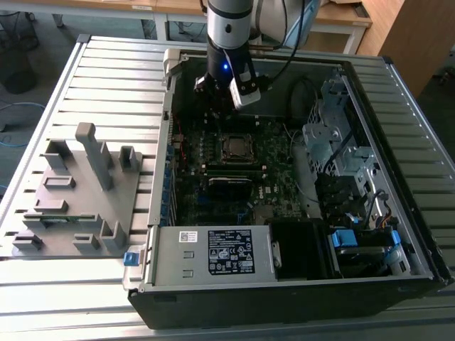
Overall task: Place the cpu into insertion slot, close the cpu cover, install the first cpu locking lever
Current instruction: 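Close the cpu cover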
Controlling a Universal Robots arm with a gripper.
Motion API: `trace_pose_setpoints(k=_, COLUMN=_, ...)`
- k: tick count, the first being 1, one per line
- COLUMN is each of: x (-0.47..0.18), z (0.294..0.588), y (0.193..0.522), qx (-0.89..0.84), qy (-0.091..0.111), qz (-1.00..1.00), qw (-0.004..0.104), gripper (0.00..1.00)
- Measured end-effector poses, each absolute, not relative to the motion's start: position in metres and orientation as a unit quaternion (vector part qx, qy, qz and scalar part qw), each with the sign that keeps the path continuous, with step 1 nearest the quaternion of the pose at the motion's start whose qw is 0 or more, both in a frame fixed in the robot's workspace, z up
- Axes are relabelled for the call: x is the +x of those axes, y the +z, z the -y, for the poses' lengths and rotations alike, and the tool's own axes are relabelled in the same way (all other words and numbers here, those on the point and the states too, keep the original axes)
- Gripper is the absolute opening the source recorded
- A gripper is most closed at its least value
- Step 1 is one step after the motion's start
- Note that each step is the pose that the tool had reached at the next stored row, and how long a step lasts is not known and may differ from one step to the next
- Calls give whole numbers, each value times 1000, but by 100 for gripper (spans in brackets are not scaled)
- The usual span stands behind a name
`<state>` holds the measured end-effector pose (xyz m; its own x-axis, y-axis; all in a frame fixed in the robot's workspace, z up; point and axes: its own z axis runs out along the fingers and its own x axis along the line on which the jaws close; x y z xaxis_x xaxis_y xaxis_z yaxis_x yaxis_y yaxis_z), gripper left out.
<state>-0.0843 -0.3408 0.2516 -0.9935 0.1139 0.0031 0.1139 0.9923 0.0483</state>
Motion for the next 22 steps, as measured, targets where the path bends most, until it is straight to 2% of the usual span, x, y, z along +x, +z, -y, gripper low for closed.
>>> trace_pose_setpoints(k=22, x=-88, z=341, y=259, qx=-57, qy=-26, qz=998, qw=0, gripper=10)
